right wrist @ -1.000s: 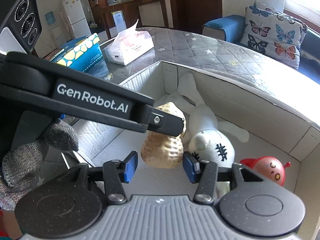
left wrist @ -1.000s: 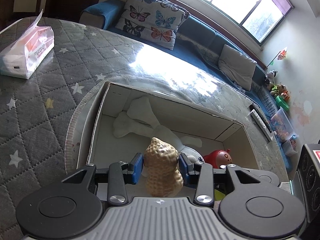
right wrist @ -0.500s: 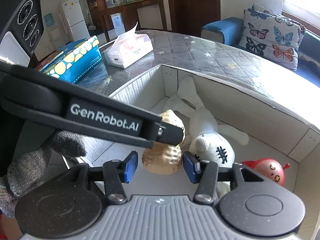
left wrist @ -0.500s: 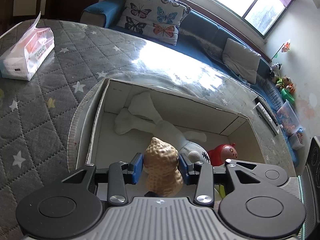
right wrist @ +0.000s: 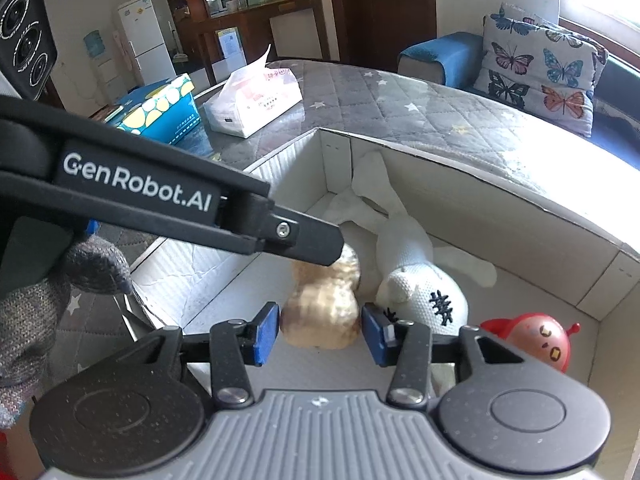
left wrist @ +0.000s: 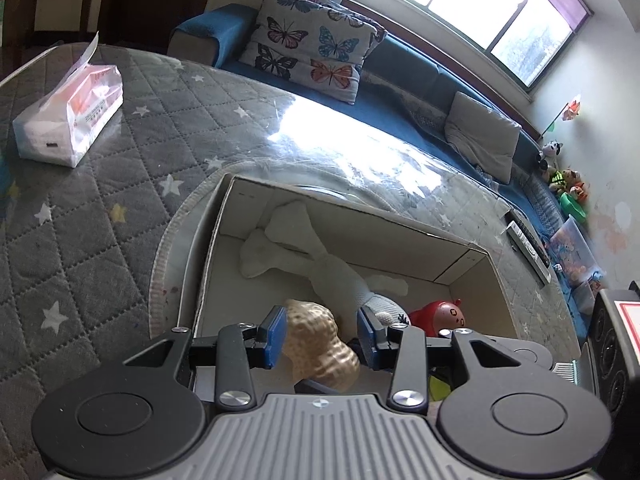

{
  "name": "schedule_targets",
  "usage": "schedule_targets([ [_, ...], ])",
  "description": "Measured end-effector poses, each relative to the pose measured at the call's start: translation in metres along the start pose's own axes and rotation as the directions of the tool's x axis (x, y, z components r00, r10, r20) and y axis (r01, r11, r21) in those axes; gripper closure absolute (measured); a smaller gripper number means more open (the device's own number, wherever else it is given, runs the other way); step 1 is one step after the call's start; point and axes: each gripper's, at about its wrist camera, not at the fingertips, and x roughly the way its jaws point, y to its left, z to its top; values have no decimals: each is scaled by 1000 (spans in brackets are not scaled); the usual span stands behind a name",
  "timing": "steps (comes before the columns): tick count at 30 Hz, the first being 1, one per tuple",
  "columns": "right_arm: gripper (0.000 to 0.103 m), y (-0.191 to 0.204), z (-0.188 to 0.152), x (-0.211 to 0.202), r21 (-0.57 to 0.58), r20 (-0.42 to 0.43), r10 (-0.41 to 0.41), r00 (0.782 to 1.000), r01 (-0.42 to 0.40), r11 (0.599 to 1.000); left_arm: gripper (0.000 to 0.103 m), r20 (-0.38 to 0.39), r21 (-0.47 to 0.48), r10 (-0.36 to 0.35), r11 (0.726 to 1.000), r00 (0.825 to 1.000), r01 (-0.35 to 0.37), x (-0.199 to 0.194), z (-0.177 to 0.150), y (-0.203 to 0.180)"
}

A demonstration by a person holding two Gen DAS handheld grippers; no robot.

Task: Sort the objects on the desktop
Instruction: 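Lower the peanut plush into the box and open the left gripper, then move the left gripper down beside the box to the red-and-black doll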

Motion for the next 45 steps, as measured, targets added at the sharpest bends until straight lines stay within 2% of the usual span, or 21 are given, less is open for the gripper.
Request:
schedule_targets([
  [4,54,3,-1,-8,-8,18,-7,1000,7,1000,61,8,-9,-7,1000,1000,7,-6,-5,0],
  [8,46,7,-4,-24,-16,63,-22,998,23,1000,62,26,-9,-21,1000,999,21,-16,-11,-3],
  [11,45,9,-9,-38,-19,98,-37,994,39,999,62,42,-7,-34,999,999,35,-25,-17,-6],
  [14,32,13,-17,-57,-24,148,-57,987,61,998,62,54,-4,-50,999,997,51,-35,-24,-10],
  [16,31,17,-23,-69,-30,176,-67,982,73,997,62,68,-1,-63,998,996,64,-42,-29,-13],
  [21,19,25,-43,-101,-35,242,-98,965,109,993,62,96,20,-99,995,990,97,-59,-42,-24],
  [29,2,29,-82,-142,-2,298,-169,939,177,984,62,106,30,-154,988,982,152,-76,-70,-35],
  [32,0,31,-96,-150,3,301,-198,933,206,978,62,97,45,-177,984,979,173,-78,-81,-40],
  [38,0,26,-122,-151,40,255,-218,942,215,976,63,38,58,-213,976,976,210,-67,-103,-50],
  [45,0,15,-147,-133,109,197,-239,951,221,969,63,-44,27,-251,967,967,253,-36,-117,-55],
])
